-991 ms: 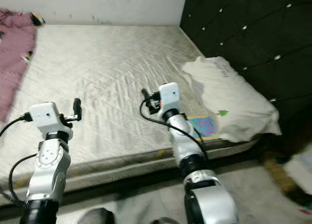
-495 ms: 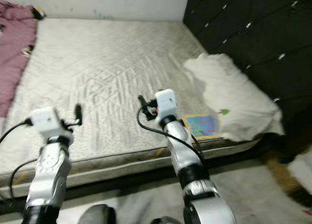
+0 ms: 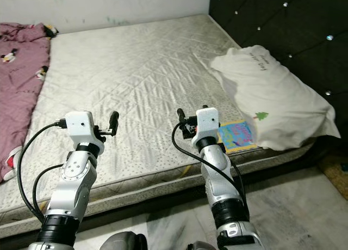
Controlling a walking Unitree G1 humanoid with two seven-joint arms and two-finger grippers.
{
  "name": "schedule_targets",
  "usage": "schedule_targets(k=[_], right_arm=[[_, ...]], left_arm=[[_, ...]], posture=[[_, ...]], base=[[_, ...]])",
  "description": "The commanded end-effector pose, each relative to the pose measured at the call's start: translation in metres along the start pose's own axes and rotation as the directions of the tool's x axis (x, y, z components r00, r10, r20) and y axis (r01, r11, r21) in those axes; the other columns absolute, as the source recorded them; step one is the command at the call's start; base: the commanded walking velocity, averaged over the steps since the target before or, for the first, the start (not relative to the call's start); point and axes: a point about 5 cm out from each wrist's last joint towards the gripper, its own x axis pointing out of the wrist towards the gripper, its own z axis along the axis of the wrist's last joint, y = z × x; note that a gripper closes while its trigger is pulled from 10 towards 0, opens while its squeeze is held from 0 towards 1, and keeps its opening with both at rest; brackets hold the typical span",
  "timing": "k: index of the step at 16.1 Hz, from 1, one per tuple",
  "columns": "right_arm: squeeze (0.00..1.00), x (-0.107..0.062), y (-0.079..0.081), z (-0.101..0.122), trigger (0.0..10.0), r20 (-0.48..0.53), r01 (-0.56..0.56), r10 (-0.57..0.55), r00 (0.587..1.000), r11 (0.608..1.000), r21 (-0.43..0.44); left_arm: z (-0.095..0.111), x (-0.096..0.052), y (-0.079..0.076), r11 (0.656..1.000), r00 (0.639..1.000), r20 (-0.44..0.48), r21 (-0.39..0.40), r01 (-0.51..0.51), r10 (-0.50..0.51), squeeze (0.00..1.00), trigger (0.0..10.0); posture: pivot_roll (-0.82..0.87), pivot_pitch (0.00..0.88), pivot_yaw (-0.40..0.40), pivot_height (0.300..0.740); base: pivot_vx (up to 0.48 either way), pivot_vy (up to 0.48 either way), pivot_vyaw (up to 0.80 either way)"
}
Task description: Clean up the room
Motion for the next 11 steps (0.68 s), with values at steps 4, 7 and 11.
schedule_targets(k=[4,7,11], right_arm=[[0.00,0.002,0.010,0.004,10.0,-0.010,-0.026,0.026,1.000,1.000,0.011],[0.00,0.002,0.014,0.003,10.0,-0.027,-0.039,0.040,0.999,0.999,0.015],[0.00,0.001,0.012,0.004,10.0,-0.031,-0.036,0.036,0.999,0.999,0.010]], left_arm=[[-0.004,-0.008,0.011,1.000,0.999,-0.022,0.002,-0.030,0.030,0.00,10.0],[-0.002,-0.013,0.014,0.999,1.000,0.000,-0.032,-0.031,0.031,0.00,10.0],[-0.002,-0.014,0.011,0.999,1.000,-0.005,-0.041,-0.020,0.020,0.00,10.0]], posture=[[0.04,0.000,0.028,0.740],[0.06,0.007,0.017,0.740],[0.05,0.017,0.021,0.740]], base=[[0.000,0.000,0.00],[0.197,0.000,0.00],[0.324,0.000,0.00]])
